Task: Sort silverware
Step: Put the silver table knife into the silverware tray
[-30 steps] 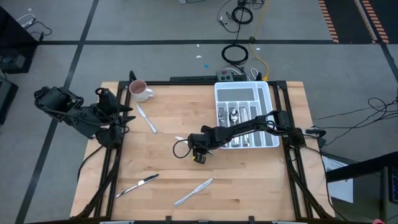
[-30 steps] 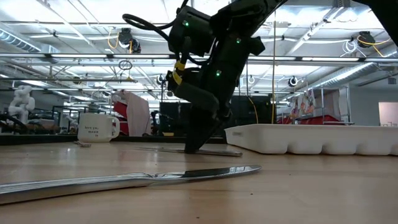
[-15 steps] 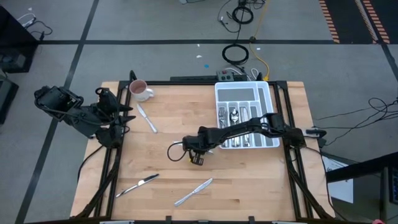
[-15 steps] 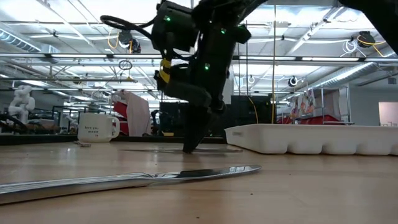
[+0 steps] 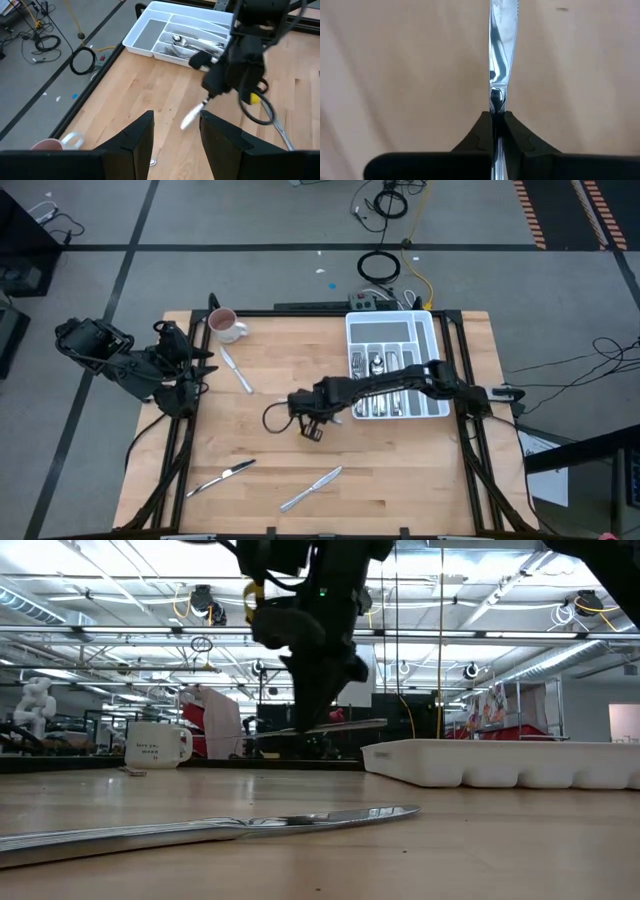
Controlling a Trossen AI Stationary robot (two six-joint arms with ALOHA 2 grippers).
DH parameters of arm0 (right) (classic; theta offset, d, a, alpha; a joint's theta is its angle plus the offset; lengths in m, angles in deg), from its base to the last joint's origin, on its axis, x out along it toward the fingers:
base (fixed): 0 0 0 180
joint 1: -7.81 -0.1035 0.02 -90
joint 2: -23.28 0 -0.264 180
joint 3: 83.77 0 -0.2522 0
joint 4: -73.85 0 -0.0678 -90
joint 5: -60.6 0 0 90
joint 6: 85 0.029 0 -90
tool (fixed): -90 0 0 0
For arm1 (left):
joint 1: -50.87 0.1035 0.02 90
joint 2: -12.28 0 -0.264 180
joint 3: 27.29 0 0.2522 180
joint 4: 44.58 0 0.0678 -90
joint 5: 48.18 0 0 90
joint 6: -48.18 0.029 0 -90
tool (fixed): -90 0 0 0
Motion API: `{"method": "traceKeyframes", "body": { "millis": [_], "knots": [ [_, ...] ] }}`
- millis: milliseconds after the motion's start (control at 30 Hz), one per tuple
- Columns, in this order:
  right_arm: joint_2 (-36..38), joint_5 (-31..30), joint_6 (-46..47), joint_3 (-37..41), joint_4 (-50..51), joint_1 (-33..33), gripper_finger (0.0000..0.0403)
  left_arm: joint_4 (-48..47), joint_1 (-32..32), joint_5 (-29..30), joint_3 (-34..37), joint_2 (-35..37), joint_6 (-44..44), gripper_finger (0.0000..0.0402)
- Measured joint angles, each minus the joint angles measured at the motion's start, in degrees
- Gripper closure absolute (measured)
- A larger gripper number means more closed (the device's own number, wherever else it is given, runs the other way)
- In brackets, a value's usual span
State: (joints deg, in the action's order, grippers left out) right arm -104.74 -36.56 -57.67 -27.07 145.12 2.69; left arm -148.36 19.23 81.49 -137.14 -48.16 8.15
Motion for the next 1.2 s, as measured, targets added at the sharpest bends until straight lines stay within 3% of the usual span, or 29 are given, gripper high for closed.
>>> {"method": "traceKeyframes", "body": {
  "millis": [233, 433, 600, 867, 1000, 1200],
  "knots": [
    [3.4, -4.3, -3.3, -0.6, 10.7, 4.2, 0.0403, 0.0, 0.0, 0.1, 0.0, 0.0, -0.1, 0.0238],
    [11.0, -10.6, -4.0, 2.2, 14.8, 8.9, 0.0403, 0.0, 0.0, 0.0, 0.0, 0.0, -0.4, 0.0238],
    [24.1, -12.7, 1.0, 17.4, 11.4, 12.4, 0.0403, 0.0, 0.0, -0.2, 0.0, 0.0, -1.7, 0.0238],
    [46.9, -14.2, 20.6, 46.6, -1.3, 13.5, 0.0403, 0.0, 0.0, 3.1, 0.0, -0.1, -1.7, 0.0238],
    [50.1, -14.4, 29.0, 54.0, -3.8, 11.8, 0.0403, 0.1, 0.0, 6.1, 0.0, -0.3, -3.0, 0.0238],
    [50.2, -17.0, 39.9, 59.2, -5.1, 9.3, 0.0402, 0.5, 0.0, 7.8, 0.0, -0.9, -3.2, 0.0238]
  ]
}}
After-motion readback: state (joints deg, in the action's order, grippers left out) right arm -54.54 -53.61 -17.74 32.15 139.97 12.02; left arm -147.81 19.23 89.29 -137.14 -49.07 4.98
